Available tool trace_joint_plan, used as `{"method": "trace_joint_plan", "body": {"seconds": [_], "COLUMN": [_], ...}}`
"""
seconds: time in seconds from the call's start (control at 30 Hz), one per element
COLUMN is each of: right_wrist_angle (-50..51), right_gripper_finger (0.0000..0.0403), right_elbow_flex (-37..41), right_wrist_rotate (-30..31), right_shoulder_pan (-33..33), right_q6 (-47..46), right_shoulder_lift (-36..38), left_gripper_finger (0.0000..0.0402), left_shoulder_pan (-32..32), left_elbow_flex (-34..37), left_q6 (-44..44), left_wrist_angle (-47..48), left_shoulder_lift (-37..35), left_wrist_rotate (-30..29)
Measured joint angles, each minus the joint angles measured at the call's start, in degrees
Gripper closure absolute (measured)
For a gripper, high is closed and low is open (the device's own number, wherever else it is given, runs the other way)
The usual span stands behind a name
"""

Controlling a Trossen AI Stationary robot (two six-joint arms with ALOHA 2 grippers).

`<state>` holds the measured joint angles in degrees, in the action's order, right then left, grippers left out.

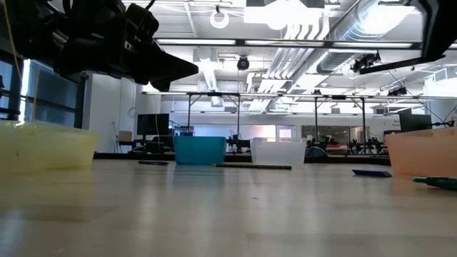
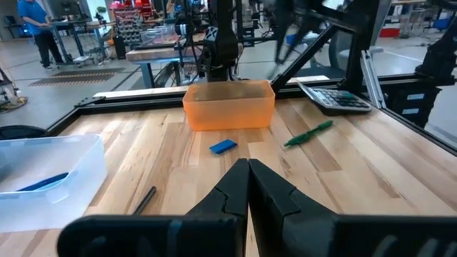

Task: Sort crayons/erasers/pens/pencils in bins
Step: Put the green crayon into the orange bin

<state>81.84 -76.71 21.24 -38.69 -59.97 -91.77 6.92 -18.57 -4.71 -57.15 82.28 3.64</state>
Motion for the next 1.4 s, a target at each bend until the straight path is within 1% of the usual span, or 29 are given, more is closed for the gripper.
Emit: {"method": "trace_joint_plan", "body": {"seconds": [0.07, 0.13, 0.27, 0.4, 0.57, 0.73, 0.9, 1.1, 1.27, 1.4], "right_wrist_angle": [3.1, 4.6, 4.1, 0.0, -9.6, -10.2, -9.2, -9.7, -9.7, -9.7], "right_gripper_finger": [0.0382, 0.0382, 0.0382, 0.0382, 0.0382, 0.0382, 0.0382, 0.0382, 0.0382, 0.0382], "right_elbow_flex": [1.1, 3.7, 13.0, 24.4, 35.9, 34.1, 35.3, 35.3, 35.3, 35.3], "right_wrist_rotate": [0.0, -0.6, -2.6, -5.5, -9.4, -7.7, -11.5, -14.9, -16.0, -16.7], "right_shoulder_pan": [-0.9, -1.8, -3.1, -2.9, 0.2, 4.2, 10.3, 17.6, 23.2, 26.3], "right_q6": [-4.4, -7.9, -14.4, -20.2, -23.6, -22.8, -21.4, -17.2, -14.6, -11.6], "right_shoulder_lift": [1.8, 4.3, 12.0, 21.8, 32.2, 33.9, 33.4, 33.3, 33.3, 33.3], "left_gripper_finger": [0.0401, 0.0401, 0.0401, 0.0401, 0.0401, 0.0401, 0.0401, 0.0401, 0.0401, 0.0401], "left_shoulder_pan": [0.0, 0.0, 0.0, 0.0, 0.1, 0.1, 0.1, 0.1, 0.1, 0.1], "left_elbow_flex": [0.0, 0.0, 0.0, 0.0, 0.0, 0.0, 0.0, 0.0, 0.0, 0.0], "left_q6": [0.0, 0.0, 0.0, 0.0, 0.0, 0.0, 0.1, 0.0, 0.1, 0.8], "left_wrist_angle": [0.0, 0.2, 0.4, 0.3, 0.3, 0.3, 0.3, 0.3, 0.4, 0.4], "left_shoulder_lift": [0.0, 0.0, 0.0, 0.0, 0.0, 0.0, 0.0, 0.0, 0.0, 0.0], "left_wrist_rotate": [0.0, 0.0, 0.0, 0.0, 0.0, -1.7, -1.7, -1.7, -1.7, -1.7]}}
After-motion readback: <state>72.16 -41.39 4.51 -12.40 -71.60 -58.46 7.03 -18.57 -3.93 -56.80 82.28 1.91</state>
